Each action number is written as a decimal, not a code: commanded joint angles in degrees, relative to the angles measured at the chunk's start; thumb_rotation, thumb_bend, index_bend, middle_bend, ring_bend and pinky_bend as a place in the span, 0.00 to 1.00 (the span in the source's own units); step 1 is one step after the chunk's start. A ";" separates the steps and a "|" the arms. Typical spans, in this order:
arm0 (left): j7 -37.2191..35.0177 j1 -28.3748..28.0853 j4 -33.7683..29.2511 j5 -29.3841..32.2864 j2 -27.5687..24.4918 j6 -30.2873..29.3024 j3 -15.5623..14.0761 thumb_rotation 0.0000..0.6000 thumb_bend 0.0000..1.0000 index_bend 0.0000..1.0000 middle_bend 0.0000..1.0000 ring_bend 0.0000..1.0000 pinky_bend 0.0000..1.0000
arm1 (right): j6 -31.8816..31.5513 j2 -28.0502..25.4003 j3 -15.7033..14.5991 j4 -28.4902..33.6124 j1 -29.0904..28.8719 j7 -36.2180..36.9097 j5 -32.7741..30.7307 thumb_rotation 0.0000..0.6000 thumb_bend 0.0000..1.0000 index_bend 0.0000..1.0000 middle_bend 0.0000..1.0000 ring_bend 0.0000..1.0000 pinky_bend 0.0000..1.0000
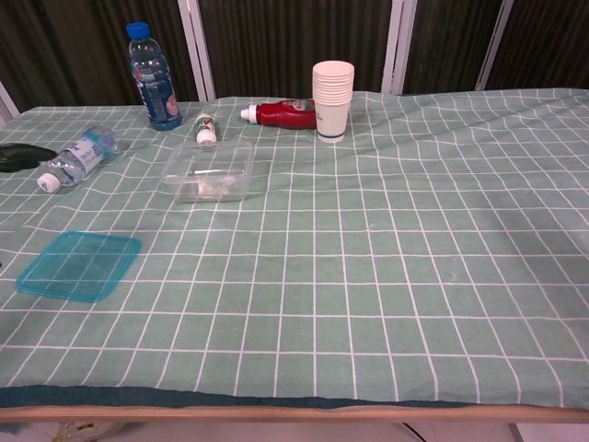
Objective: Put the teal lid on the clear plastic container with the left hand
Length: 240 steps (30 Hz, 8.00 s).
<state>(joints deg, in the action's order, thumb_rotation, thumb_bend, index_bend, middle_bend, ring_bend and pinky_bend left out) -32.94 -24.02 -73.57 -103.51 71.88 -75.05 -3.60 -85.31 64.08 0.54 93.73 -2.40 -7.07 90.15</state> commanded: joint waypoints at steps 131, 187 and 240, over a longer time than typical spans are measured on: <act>69.52 -42.64 -8.05 86.64 12.20 26.04 14.42 1.00 0.28 0.00 0.66 0.62 0.55 | 5.63 -3.82 -1.44 0.20 -4.06 9.88 1.17 1.00 0.12 0.00 0.00 0.00 0.00; 67.09 -52.09 14.49 89.91 18.18 45.67 6.33 1.00 0.29 0.00 0.66 0.61 0.51 | 6.02 -3.88 -0.67 0.12 -4.29 10.03 -1.30 1.00 0.12 0.00 0.00 0.00 0.00; 60.94 -51.96 12.17 85.76 17.46 44.98 2.33 1.00 0.21 0.00 0.15 0.02 0.02 | 5.47 -3.95 -0.72 -0.02 -4.12 10.53 -0.77 1.00 0.12 0.00 0.00 0.00 0.00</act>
<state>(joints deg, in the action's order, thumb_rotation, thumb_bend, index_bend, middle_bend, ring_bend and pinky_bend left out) 28.00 -75.98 -61.39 -17.76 89.35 -30.07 -1.27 -79.84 60.13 -0.17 93.71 -6.52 3.46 89.38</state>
